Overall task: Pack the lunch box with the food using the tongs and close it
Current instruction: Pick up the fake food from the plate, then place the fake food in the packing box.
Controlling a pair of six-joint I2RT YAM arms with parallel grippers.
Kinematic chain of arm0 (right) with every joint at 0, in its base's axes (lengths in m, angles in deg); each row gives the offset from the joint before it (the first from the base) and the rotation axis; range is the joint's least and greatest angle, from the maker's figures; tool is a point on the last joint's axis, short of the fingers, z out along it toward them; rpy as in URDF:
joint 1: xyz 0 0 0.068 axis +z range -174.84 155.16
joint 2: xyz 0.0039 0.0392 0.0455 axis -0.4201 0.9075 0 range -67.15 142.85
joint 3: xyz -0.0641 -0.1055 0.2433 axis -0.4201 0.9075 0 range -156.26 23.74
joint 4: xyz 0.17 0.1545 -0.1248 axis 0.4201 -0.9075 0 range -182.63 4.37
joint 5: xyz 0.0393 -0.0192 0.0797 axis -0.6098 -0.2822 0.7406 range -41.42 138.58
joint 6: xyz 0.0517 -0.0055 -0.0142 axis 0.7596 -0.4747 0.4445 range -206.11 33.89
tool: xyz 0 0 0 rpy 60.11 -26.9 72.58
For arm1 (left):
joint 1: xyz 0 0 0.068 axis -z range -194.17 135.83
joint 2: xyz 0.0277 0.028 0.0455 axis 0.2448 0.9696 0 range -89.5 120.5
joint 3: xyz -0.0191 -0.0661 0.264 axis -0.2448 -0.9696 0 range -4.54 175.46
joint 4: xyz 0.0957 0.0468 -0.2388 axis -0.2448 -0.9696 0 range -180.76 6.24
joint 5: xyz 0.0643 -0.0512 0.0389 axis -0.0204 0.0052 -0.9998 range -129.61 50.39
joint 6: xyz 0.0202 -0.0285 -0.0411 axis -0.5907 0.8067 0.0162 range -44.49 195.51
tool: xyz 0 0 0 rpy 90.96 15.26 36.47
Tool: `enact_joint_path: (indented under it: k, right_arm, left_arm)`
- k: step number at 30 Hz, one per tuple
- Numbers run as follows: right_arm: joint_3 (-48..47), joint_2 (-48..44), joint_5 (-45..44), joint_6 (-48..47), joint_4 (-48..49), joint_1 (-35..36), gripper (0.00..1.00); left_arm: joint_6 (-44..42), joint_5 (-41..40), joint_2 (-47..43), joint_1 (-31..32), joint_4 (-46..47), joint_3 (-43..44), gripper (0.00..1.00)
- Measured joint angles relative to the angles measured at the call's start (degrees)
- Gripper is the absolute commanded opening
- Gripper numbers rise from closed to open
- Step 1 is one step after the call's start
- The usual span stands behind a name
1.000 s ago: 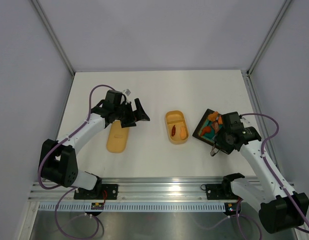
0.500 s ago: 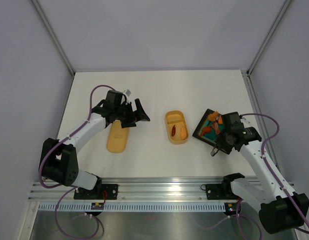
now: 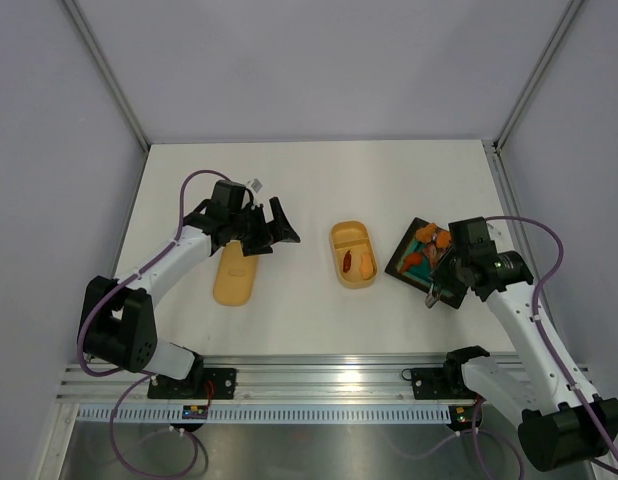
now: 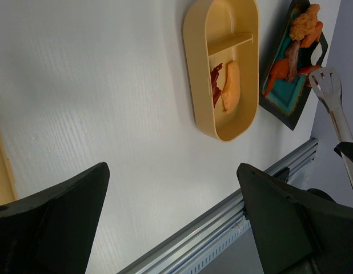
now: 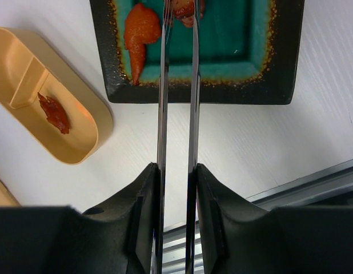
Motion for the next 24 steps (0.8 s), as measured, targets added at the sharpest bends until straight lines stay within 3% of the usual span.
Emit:
enact_joint_path:
  k: [24]
  right_arm:
    - [-2.64, 2.16, 16.44, -7.80, 7.58, -0.04, 0.30]
  left_arm:
    - [0.63, 0.07, 2.80, 0.00, 0.90, 0.00, 0.99]
